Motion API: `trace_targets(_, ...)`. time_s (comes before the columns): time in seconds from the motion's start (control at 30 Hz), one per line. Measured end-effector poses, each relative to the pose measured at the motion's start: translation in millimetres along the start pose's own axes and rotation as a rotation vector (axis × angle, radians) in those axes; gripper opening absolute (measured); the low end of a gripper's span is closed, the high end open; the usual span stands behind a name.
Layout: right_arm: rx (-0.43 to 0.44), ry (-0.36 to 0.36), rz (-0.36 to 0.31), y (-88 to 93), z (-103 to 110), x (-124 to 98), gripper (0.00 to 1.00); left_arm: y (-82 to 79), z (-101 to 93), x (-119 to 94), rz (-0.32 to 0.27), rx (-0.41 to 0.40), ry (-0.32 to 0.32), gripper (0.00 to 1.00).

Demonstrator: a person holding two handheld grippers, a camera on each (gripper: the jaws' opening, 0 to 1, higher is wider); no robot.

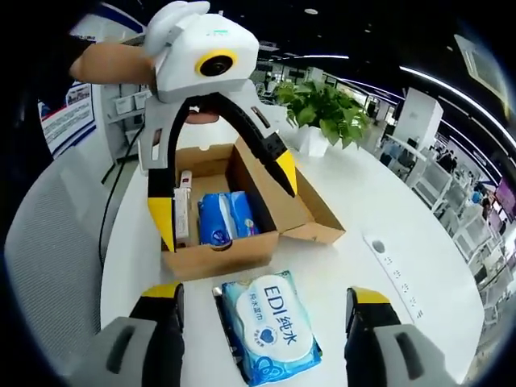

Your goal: Operate the shoe box by opening the lid, removing the specified soft item, and placing it in the target area until the item is outside and the box remains undamaged.

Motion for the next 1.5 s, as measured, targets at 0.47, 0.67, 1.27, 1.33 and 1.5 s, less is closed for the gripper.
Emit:
trace_targets(0.47,-0.041,-0.03,-0.033,-25.1,13.8,13.5,0.79,26.6,7.0,-25.7,0.009,-0.032,-0.04,0.81)
trace_targets(0.67,-0.052,-0.042,-0.035,-29.4,19.3,19.0,0.77,39.3,4.9,-27.4,0.029,-0.022,-0.031,0.79)
trace_targets(1.27,-0.12,-0.055,-0.04,-41.7,34.6,50.0,0.6,79.0,9.9,-29.9,0.074,-0.007,-0.05,0.59)
trace_targets(1.33,-0.123,-0.054,-0.038,-42.7,34.7,54.3,0.57,82.0,10.2,-29.9,0.076,-0.002,-0.054,0.56)
trace_targets(1.5,-0.131,-0.047,-0.027,-43.9,35.7,65.9,0.51,91.0,12.9,-28.1,0.089,0.009,-0.066,0.49)
Point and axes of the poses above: the point that each gripper's makers call its tool centre point, and the gripper's own axes: x roughly forward along the fingers, z roughly to its left, y roughly out of its underside, the point moved 4 cm from there along -x, roughly backward along the fingers, and after that the axes turned 5 degrees about x, right-handed, at the moved point
